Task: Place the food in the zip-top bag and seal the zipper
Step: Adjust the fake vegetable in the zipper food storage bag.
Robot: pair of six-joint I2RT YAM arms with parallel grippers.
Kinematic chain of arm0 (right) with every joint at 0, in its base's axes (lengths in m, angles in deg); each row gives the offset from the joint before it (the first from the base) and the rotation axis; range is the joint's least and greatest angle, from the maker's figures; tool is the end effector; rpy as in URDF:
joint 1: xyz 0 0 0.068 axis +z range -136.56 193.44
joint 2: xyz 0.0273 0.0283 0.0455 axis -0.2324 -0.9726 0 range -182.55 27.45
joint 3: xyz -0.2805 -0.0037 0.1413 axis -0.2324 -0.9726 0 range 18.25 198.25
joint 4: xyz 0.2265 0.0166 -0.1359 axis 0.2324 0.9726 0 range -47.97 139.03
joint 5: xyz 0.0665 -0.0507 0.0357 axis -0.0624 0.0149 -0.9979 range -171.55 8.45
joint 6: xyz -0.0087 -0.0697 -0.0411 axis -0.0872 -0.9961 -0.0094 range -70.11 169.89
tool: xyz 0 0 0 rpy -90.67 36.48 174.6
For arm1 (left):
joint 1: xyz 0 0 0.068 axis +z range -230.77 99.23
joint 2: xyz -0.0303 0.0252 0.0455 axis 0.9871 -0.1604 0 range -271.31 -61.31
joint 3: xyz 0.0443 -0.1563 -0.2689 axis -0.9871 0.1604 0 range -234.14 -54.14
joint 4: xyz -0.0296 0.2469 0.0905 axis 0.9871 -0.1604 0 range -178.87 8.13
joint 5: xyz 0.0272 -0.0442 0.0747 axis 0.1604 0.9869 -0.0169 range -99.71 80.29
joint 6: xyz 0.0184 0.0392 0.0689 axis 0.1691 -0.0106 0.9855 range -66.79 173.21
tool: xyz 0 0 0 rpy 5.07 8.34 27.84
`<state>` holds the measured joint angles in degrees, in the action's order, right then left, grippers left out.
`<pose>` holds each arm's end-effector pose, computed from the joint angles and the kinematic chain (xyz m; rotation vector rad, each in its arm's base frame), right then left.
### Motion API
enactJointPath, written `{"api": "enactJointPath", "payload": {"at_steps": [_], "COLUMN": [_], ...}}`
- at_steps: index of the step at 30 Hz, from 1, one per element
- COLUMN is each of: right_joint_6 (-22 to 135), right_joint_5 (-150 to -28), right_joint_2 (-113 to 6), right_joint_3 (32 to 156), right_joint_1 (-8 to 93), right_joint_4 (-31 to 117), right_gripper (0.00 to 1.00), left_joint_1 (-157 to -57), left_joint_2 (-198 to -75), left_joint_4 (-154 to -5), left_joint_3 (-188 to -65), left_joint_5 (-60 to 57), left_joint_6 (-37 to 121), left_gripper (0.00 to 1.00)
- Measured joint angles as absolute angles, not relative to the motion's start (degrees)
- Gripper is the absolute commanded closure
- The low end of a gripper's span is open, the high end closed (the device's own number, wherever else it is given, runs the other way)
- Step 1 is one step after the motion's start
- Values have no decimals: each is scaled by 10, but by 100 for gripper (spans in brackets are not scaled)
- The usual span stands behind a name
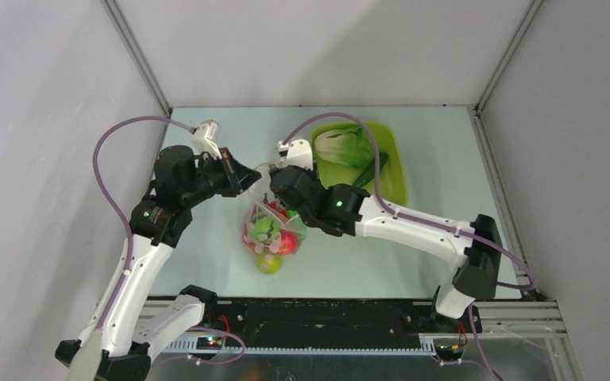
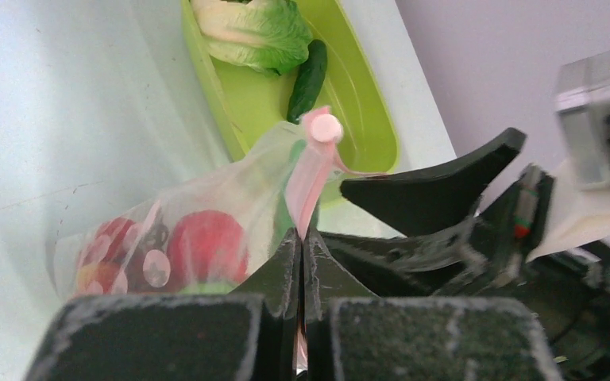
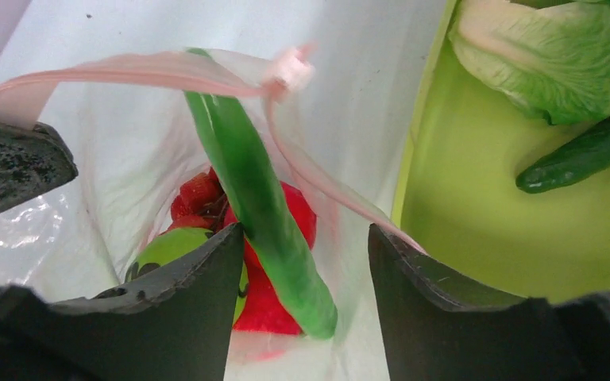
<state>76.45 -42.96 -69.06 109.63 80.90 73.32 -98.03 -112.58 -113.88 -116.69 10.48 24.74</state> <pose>0.1984 0.3632 0.3788 -0.3734 2.0299 0.2655 0.1755 -0.0800 0.4104 0.0491 2.0088 -0.8625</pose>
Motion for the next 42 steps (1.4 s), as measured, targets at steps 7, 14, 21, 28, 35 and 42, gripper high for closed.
{"api": "enactJointPath", "payload": {"at_steps": [7, 14, 21, 28, 35, 42], "right_joint_6": [741, 710, 682, 671, 667, 669], "right_joint_5": [-452, -514, -545, -556, -555, -556], "right_joint_2": [-630, -629, -620, -623, -672, -696], "right_joint_3": [1048, 1019, 983, 983, 988, 995], "right_joint_1": [800, 798, 803, 794, 783, 784], "right_joint_4": [690, 620, 554, 503, 488, 498], "right_gripper": [52, 53, 55, 57, 70, 100], "left_joint_1": [-980, -980, -980, -980, -980, -980], "left_joint_2": [-1117, -1116, -1116, -1115, -1115, -1115], "left_joint_4": [-1137, -1136, -1136, -1137, -1137, -1137], "left_joint_3": [-1167, -1167, -1167, -1167, -1167, -1167], "left_joint_5": [104, 104, 104, 104, 105, 103], "left_joint_6": [247, 247, 247, 247, 247, 247], "left_gripper": [100, 100, 100, 100, 100, 100]}}
